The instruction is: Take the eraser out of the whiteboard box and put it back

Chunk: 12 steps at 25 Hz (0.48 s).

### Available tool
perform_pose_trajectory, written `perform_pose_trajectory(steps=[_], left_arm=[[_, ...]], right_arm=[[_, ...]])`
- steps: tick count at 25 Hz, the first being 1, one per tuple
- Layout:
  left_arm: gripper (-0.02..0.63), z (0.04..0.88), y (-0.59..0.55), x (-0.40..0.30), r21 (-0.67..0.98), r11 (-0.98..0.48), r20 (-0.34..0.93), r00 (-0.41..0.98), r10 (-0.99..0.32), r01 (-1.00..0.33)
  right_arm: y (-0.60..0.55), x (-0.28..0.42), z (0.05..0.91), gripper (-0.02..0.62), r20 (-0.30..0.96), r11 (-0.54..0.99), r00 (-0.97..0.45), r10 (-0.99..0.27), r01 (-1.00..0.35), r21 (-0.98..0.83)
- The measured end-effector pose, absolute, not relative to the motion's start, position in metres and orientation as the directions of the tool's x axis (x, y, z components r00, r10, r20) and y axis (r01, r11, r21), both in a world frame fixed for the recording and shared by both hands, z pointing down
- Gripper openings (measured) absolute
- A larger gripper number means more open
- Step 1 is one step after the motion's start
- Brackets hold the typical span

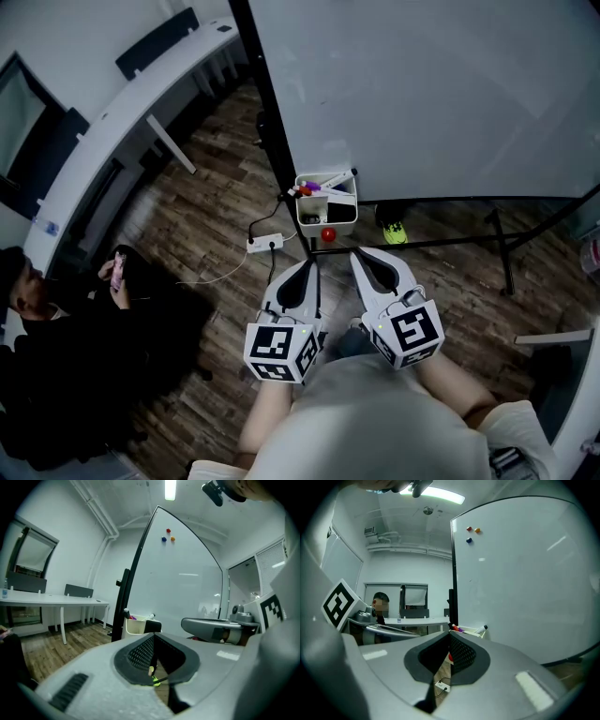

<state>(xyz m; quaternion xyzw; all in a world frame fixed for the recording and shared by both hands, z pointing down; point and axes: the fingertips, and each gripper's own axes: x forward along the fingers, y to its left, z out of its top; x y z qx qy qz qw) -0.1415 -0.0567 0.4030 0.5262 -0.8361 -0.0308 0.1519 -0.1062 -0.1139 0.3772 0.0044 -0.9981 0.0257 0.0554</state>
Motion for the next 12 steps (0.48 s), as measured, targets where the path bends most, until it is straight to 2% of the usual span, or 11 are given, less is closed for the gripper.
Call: perform_pose_trajectory(steps=[12], left_arm=[[0.002, 0.4, -0.029, -0.101, 0.211, 0.427, 0.227, -0.381, -0.896, -0.88]], right_arm=[[-0.084, -0.061, 0.374, 0.006, 0.116, 0.996, -0.993, -0.014, -0.024, -0.083]])
